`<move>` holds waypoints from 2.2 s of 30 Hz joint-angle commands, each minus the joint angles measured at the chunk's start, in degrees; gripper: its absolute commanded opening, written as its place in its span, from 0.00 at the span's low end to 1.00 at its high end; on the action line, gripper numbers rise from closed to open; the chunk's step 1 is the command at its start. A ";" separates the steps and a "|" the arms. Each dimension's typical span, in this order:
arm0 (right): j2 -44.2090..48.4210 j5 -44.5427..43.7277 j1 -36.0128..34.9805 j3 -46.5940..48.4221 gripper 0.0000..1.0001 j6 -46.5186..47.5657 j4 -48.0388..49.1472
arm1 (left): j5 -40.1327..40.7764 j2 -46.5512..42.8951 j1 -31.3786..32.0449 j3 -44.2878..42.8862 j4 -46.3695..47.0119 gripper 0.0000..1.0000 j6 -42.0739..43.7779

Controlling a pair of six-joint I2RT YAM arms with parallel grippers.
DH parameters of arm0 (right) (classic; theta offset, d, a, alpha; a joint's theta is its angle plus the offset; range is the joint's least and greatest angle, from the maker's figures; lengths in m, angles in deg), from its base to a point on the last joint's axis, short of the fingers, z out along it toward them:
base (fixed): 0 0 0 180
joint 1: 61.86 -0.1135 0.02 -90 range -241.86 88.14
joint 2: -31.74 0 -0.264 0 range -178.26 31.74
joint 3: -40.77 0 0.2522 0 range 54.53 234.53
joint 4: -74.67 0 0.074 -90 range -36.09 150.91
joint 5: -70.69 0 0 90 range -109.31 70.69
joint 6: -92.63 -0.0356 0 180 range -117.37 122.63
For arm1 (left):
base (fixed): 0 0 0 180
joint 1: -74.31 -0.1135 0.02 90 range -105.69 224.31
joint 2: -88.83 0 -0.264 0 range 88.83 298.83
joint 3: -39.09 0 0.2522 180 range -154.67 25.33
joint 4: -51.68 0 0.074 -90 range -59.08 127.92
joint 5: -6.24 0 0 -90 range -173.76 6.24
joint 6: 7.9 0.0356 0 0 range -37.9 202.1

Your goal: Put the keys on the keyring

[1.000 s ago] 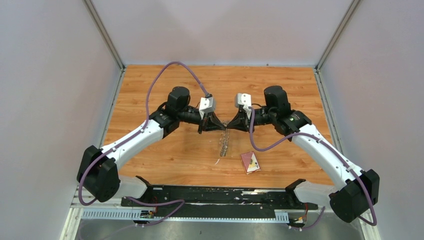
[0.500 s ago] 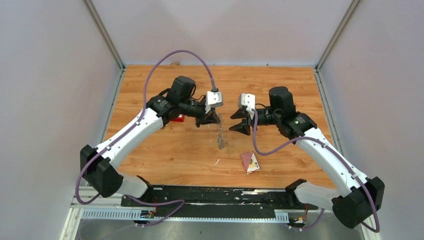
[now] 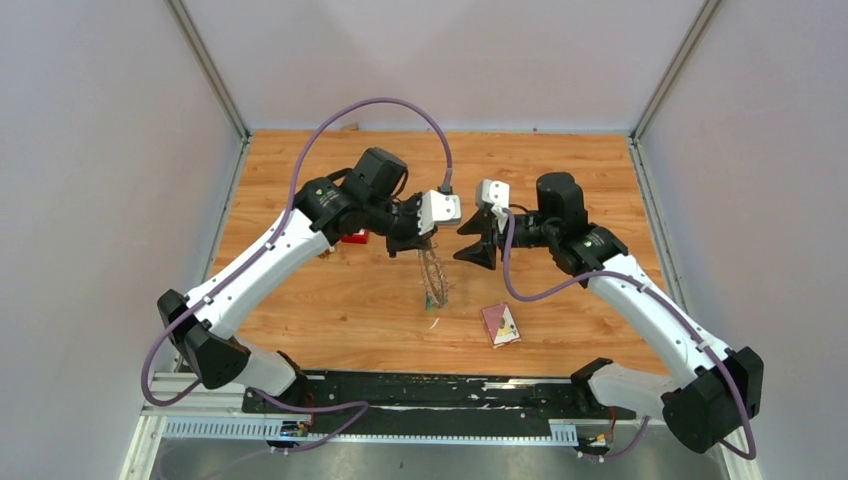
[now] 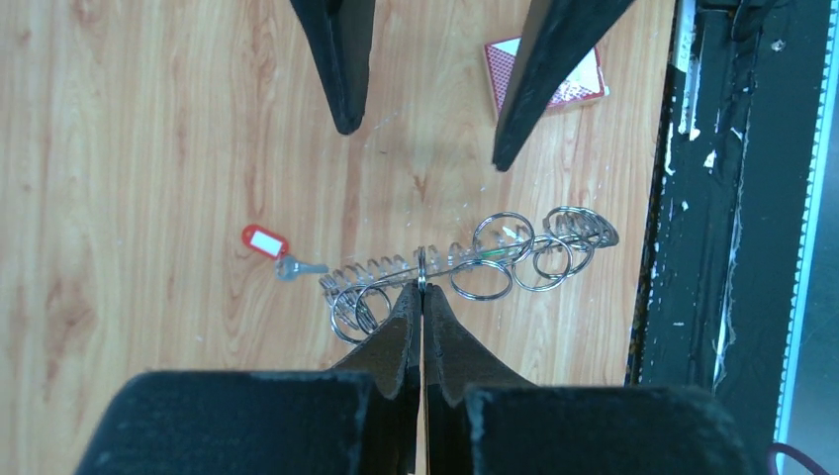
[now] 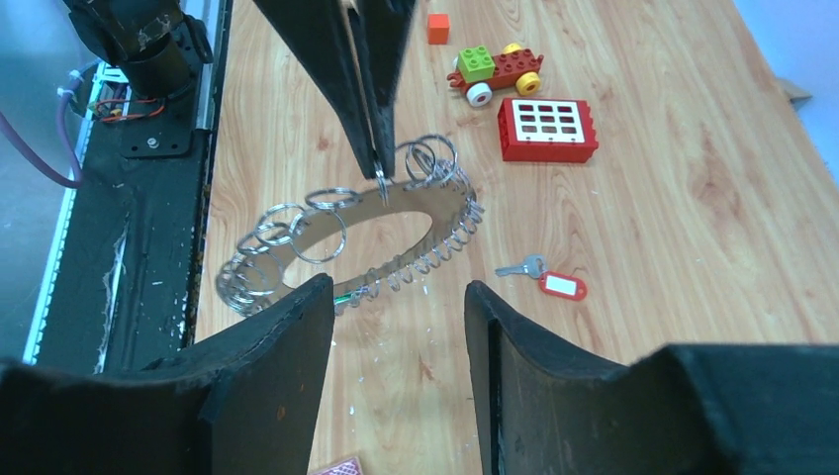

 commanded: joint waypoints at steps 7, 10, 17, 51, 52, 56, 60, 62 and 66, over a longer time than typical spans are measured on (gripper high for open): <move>-2.95 6.44 0.41 -1.71 0.46 -7.69 8.30 | 9.06 8.01 3.96 -17.93 -20.31 0.00 3.61; -2.59 5.79 0.55 -1.81 0.44 -7.33 8.18 | 11.29 12.57 4.32 -24.04 -27.14 0.00 2.69; -1.34 4.91 2.51 -3.39 0.40 -6.17 8.41 | 17.42 15.76 4.74 -26.59 -30.20 0.00 -1.12; 0.92 10.70 3.28 -4.12 0.39 -3.26 6.39 | 17.71 13.16 7.40 -29.89 -21.93 0.00 -4.23; 1.02 11.26 3.34 -4.04 0.39 -3.54 6.42 | 16.68 12.76 7.33 -29.15 -21.54 0.00 -4.33; 0.84 12.05 4.04 -4.01 0.37 -6.21 8.21 | 13.83 11.95 7.18 -27.38 -21.12 0.00 -4.74; -0.18 14.41 4.45 -4.49 0.35 -10.87 12.07 | 10.90 11.28 7.09 -26.72 -20.93 0.00 -5.60; -1.00 15.57 4.49 -4.91 0.34 -13.72 14.80 | 9.58 10.73 7.14 -26.42 -20.44 0.00 -5.83; -2.93 18.03 4.47 -5.72 0.32 -20.58 21.93 | 8.22 10.05 7.14 -26.32 -20.23 0.00 -5.90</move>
